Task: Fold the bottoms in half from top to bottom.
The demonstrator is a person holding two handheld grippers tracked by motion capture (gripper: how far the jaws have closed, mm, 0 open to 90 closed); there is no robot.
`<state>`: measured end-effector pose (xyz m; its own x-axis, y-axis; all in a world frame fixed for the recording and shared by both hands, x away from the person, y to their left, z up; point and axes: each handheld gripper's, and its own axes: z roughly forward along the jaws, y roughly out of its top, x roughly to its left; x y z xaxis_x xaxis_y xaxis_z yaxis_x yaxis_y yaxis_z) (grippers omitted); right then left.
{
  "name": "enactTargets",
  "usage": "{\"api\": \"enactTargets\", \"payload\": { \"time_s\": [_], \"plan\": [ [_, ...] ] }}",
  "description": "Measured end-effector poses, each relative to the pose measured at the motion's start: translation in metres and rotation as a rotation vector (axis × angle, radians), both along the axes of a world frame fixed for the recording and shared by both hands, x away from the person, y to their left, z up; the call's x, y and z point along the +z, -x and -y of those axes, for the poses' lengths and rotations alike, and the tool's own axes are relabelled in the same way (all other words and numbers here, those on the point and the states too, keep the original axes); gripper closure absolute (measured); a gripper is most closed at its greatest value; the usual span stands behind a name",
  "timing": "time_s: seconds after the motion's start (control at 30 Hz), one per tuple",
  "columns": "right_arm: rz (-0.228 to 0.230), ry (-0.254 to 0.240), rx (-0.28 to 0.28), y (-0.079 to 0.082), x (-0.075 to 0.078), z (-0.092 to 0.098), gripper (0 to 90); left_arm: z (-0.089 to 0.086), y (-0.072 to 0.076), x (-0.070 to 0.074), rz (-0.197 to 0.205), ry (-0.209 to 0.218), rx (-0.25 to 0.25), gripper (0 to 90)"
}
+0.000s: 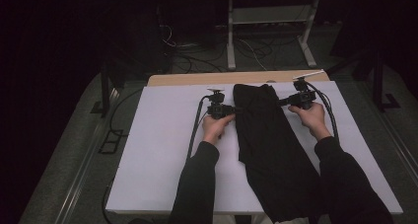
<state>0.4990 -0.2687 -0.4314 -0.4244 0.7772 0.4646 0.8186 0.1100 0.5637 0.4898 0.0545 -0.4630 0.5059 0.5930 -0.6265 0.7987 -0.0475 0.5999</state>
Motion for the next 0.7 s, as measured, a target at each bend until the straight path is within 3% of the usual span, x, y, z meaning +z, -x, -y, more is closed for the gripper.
{"api": "enactTargets", "payload": {
  "time_s": [0.13,0.7],
  "plan": [
    [0.043,-0.017,0.015,0.011,0.006,0.001,87.4,0.001,0.006,0.006,0.054,-0.052,-0.013,86.0],
    [0.112,-0.008,0.046,0.045,0.019,0.006,87.4,0.000,0.034,0.026,0.146,-0.045,-0.096,86.3]
  ]
}}
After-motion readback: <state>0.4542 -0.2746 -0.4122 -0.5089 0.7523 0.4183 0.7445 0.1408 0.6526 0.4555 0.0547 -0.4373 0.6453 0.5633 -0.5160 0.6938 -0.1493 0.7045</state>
